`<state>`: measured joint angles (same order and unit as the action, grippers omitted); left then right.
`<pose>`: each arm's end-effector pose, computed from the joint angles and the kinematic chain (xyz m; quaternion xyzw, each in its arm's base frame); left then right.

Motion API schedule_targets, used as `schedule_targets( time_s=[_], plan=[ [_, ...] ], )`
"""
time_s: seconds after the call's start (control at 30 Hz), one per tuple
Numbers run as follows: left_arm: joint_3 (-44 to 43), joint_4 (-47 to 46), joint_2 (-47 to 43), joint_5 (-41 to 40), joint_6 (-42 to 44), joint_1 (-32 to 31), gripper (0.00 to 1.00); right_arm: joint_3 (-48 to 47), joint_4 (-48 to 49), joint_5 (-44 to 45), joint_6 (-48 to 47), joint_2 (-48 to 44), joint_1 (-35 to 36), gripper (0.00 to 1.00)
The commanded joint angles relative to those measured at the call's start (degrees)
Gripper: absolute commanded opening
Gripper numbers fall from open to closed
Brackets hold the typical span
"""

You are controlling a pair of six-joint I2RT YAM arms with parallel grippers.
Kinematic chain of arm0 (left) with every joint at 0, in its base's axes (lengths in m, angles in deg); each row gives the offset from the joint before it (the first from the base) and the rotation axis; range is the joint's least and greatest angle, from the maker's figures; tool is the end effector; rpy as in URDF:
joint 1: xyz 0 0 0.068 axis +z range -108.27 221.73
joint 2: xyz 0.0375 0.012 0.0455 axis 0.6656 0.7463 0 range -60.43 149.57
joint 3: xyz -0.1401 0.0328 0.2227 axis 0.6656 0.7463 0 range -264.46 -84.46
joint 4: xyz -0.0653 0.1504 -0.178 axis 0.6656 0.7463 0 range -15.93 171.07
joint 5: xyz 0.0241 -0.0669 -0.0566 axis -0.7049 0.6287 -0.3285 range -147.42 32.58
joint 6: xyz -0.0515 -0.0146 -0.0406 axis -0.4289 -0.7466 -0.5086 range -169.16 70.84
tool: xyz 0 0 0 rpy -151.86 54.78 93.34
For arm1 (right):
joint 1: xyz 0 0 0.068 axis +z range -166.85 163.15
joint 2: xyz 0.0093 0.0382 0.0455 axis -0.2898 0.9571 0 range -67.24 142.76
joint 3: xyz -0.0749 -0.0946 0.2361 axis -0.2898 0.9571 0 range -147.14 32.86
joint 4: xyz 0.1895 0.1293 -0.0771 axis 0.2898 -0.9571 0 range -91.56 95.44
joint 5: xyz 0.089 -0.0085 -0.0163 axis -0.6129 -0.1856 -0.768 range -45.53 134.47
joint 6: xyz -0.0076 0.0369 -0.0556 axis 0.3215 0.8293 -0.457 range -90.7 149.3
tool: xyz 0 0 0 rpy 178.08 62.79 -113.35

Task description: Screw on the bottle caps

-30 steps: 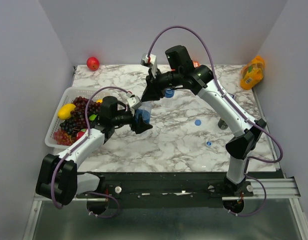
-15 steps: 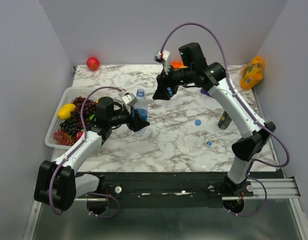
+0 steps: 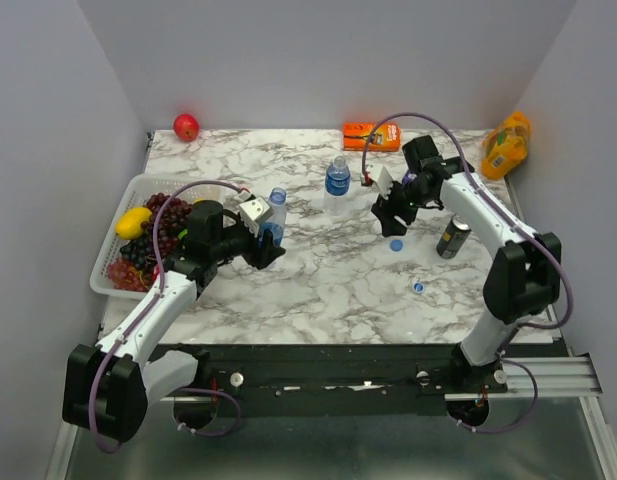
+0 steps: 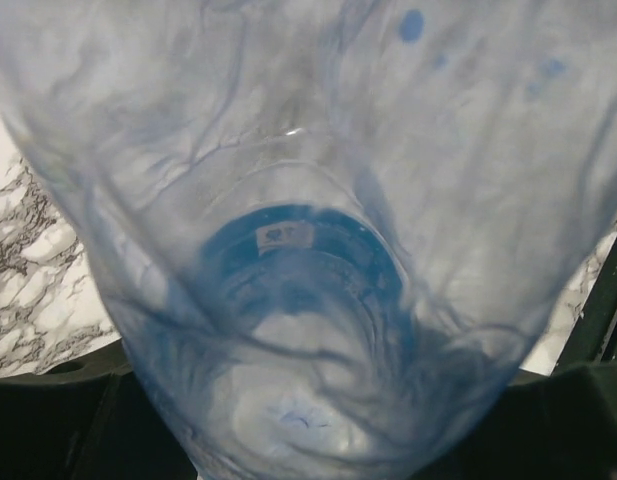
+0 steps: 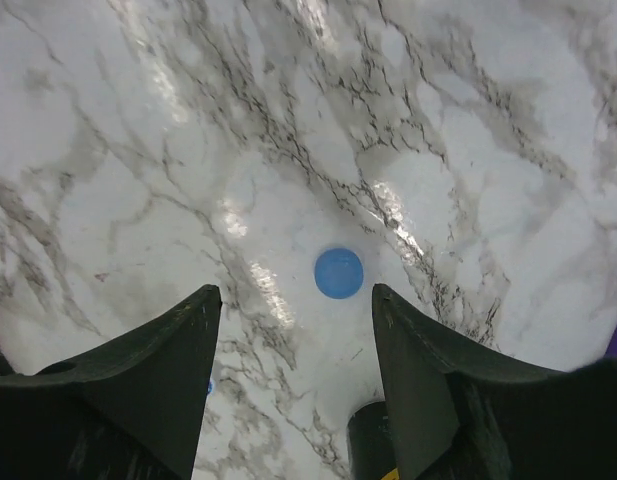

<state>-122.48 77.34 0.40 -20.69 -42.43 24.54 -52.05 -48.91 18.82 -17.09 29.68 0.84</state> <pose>0.2104 -0.0986 0.2541 0.3300 0.7532 -0.3120 0.4759 0.3088 0.1227 0.2677 -0.5449 0.7849 0.1610 0.2473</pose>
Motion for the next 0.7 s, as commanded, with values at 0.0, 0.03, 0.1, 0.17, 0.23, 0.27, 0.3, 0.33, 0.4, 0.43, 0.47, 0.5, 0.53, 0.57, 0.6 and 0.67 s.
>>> schedule_targets(
  time_s=[0.0,0.03,0.1,0.17,0.23,0.27,0.3,0.33,0.4,0.43,0.47,0.5,0.53,0.57,0.6,0.67],
  plan=[
    [-2.14,7.80,-1.16,-1.40,6.37,-0.04,0.00,0.00,2.39,4.29,-7.65,5.73,-1.70,0.70],
    [-2.23,8.76,-1.16,-1.49,6.98,-0.12,0.00,1.13,3.27,4.73,-8.53,6.17,-1.70,0.70],
    [-2.59,11.05,-1.16,-2.01,8.65,-0.21,0.00,2.28,5.38,5.78,-10.81,7.22,-1.78,0.69],
    [-3.02,12.19,-0.99,-2.36,9.27,-0.30,0.00,3.51,6.27,7.36,-11.96,7.75,-1.70,0.68],
    [-3.11,12.11,-0.72,-3.07,9.10,-0.30,0.00,4.57,7.23,8.42,-13.72,8.37,-1.70,0.67],
    [-3.11,11.77,-0.63,-3.07,8.84,-0.39,0.00,5.96,7.85,9.38,-14.07,8.37,-1.78,0.67],
    [-3.29,11.50,-0.02,-3.16,8.23,-0.39,0.00,6.59,8.72,9.74,-14.95,8.28,-1.70,0.67],
    [-3.46,11.15,0.24,-3.16,7.70,-0.39,0.00,7.20,9.08,10.09,-15.22,8.45,-1.78,0.67],
    [-3.64,10.27,0.59,-3.33,6.91,-0.39,0.00,8.52,10.39,11.49,-15.57,8.63,-1.70,0.67],
    [-3.73,10.09,0.77,-3.59,6.82,-0.39,0.00,8.87,10.92,12.11,-15.48,8.81,-1.70,0.67],
    [-3.81,10.00,0.86,-3.60,6.90,-0.39,0.00,9.05,11.28,12.98,-15.57,9.24,-1.78,0.67],
    [-4.08,10.09,1.12,-3.77,6.90,-0.39,0.00,9.31,12.06,13.34,-15.48,9.42,-1.87,0.66],
    [-4.17,10.35,1.21,-3.86,7.16,-0.39,0.00,9.75,12.25,13.61,-15.48,9.60,-1.79,0.67],
    [-4.25,10.70,1.30,-3.86,7.25,-0.39,0.00,9.84,12.51,13.61,-15.48,9.95,-1.78,0.67],
    [-4.43,10.79,1.47,-3.86,7.43,-0.39,0.00,9.93,12.86,13.52,-15.48,10.04,-1.78,0.67],
    [-4.52,10.88,1.56,-3.86,7.34,-0.39,0.00,9.76,13.30,13.26,-14.96,10.56,-1.87,0.67]
  ],
)
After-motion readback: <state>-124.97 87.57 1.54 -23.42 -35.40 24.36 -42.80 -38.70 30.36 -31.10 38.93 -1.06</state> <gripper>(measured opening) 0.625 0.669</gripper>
